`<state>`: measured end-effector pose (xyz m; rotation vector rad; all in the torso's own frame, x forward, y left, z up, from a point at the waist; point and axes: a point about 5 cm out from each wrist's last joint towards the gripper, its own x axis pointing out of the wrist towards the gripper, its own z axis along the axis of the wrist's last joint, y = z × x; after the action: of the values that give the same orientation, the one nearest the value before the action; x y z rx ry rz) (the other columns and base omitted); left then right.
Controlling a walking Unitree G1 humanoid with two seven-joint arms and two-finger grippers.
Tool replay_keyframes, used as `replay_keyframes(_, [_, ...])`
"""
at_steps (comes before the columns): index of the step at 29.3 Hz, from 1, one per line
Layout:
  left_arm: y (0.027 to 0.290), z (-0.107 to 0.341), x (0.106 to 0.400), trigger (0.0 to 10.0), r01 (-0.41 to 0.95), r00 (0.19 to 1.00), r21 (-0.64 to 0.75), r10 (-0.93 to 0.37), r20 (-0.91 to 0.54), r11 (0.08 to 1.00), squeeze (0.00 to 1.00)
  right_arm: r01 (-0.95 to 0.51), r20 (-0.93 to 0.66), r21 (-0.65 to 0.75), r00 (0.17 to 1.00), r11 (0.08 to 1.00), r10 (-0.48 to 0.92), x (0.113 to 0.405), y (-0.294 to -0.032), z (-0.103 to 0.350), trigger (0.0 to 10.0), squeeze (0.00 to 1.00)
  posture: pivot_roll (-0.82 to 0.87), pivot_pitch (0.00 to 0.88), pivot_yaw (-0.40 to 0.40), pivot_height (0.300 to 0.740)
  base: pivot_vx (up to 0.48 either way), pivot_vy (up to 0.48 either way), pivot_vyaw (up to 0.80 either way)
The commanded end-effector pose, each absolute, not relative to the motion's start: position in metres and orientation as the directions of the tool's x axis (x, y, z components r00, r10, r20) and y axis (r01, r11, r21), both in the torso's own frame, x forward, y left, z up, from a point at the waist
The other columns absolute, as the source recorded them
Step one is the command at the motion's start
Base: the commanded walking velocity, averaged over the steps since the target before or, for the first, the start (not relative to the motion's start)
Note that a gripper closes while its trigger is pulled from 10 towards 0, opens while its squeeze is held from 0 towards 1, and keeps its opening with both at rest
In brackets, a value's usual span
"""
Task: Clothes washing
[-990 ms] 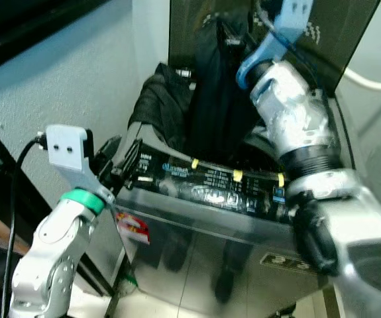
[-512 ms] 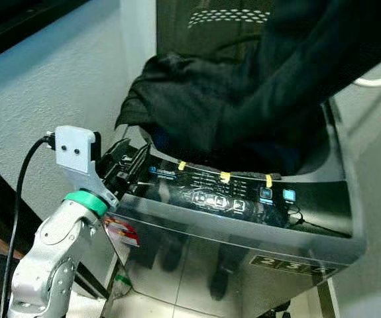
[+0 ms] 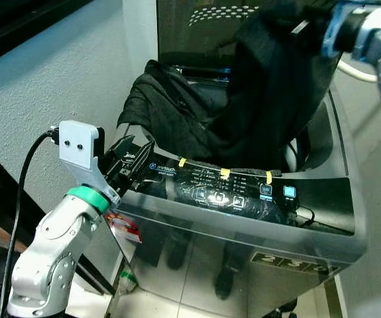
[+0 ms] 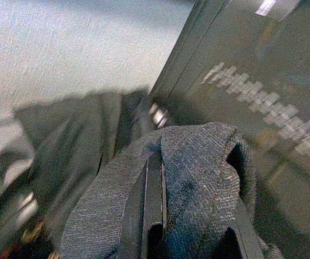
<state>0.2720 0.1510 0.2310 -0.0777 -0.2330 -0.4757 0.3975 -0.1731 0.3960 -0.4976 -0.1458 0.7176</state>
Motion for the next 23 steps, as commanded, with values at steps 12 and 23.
replay_keyframes(12, [0.149, 0.222, 0.267, 10.0, 0.563, 0.818, 0.04, -0.563, 0.117, 0.825, 0.0, -0.613, -0.386, -0.596, 0.785, 0.519, 0.484, 0.408, -0.186, 0.339, 10.0, 1.0, 0.15, 0.032, 0.097, 0.74, 0.0, 0.0, 0.0])
replay_keyframes(23, [0.148, 0.224, 0.268, 10.0, 0.579, 0.806, 0.046, -0.58, 0.118, 0.814, 0.0, -0.423, -0.246, -0.673, 0.902, 0.606, 0.356, 0.408, -0.202, 0.364, 10.0, 0.0, 0.15, 0.016, 0.107, 0.74, 0.0, 0.0, 0.0])
